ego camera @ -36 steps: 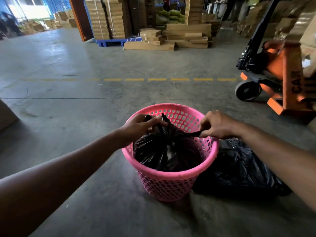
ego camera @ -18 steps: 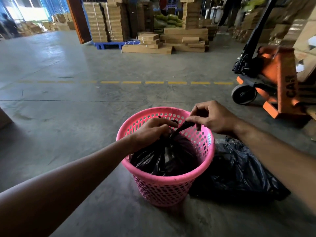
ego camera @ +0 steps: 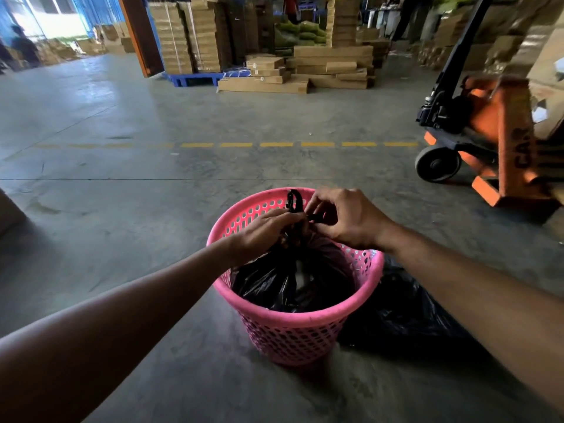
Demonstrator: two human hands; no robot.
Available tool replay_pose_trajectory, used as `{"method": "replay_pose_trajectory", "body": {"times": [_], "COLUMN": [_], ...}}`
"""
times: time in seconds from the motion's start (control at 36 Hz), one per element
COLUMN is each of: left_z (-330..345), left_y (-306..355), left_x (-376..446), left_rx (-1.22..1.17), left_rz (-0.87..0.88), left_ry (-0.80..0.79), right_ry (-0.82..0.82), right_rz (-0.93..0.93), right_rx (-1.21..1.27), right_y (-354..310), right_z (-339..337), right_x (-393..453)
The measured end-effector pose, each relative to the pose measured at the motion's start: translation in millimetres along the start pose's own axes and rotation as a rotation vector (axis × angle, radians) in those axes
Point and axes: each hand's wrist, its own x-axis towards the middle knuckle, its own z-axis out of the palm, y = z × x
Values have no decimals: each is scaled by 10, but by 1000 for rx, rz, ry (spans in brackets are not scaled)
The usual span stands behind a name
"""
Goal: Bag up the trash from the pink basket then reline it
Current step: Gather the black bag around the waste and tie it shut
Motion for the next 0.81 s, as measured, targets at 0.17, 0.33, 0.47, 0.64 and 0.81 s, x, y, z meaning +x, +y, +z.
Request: {"method": "replay_pose_trajectory", "body": {"times": [0.17,0.33,0.47,0.64,0.81], "left_z": [-202,-163,-83,-105,-48], "left_y": [62,14,28,59,214], "left_x": [11,40,45,45,-10], "left_rx": [-65,-206,-329,-296,6], "left_rz": [-126,-265,-340,-306,-112], "left_ry": [-134,-2,25,31,-104], "right_ry": [51,-78,-77,-34,-21], "right_rz": [66,179,188,175,157], "right_rx": [50,355,216,88,98], "right_y": [119,138,140,118,178], "right_z": [-122,8,357,432,436], "right_x": [-15,-116,-234,-190,-225]}}
